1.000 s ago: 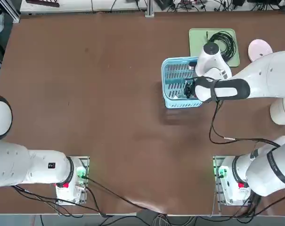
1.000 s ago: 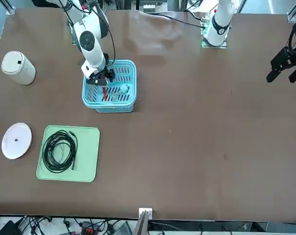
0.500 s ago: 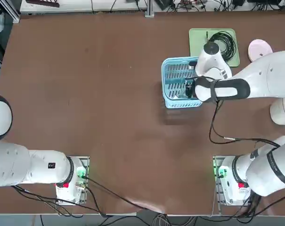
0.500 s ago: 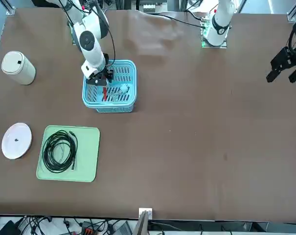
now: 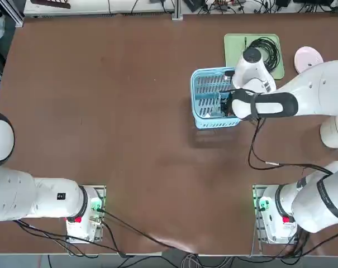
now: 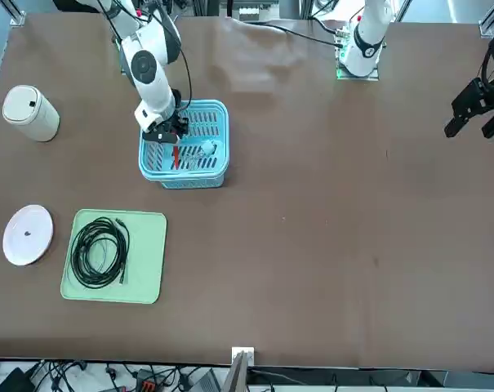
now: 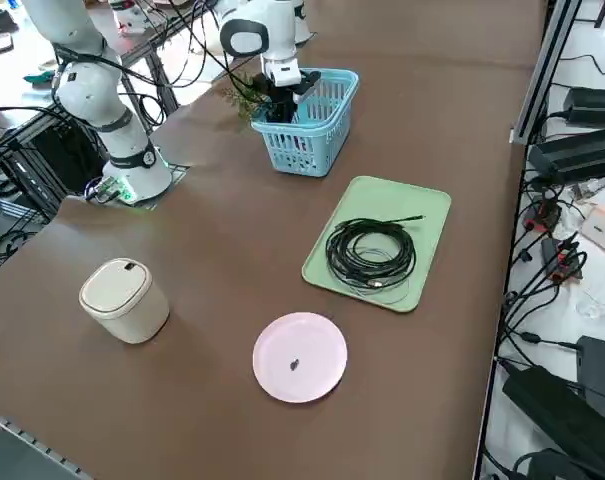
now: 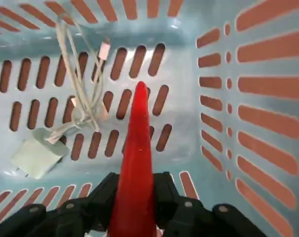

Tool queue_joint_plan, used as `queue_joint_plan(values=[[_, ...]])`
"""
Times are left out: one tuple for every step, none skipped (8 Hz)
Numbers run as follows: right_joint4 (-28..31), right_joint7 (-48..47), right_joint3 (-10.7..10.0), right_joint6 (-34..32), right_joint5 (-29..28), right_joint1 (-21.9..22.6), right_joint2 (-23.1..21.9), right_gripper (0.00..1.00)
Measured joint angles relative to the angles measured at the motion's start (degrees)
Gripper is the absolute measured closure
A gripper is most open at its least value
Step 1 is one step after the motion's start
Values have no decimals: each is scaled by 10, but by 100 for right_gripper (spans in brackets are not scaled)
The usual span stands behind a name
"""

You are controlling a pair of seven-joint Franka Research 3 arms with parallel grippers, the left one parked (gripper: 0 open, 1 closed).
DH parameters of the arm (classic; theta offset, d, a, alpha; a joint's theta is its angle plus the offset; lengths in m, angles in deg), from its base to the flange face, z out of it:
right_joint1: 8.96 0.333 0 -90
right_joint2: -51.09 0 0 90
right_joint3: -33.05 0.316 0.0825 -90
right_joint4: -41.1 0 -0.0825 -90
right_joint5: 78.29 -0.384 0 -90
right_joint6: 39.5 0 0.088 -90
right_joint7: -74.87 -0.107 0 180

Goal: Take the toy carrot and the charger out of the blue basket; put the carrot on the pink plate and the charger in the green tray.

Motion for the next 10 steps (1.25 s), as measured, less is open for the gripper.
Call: queue_joint_plan(values=[[-7, 5, -2, -3, 0, 0, -9, 63], [-16, 5, -4, -20, 0, -1, -21, 63], [-29, 5, -6, -57, 0, -1, -35, 63], [-45, 5, -10, -100, 0, -4, -52, 63], [-61, 5, -12, -137, 0, -11, -68, 63], [-75, 5, -14, -168, 0, -19, -84, 63], [-95, 5, -15, -199, 0, -27, -94, 63], [-132, 5, -15, -245, 0, -33, -99, 63], [-185, 7, -15, -303, 0, -41, -99, 63], [-246, 23, -15, -360, 0, -56, -94, 63]])
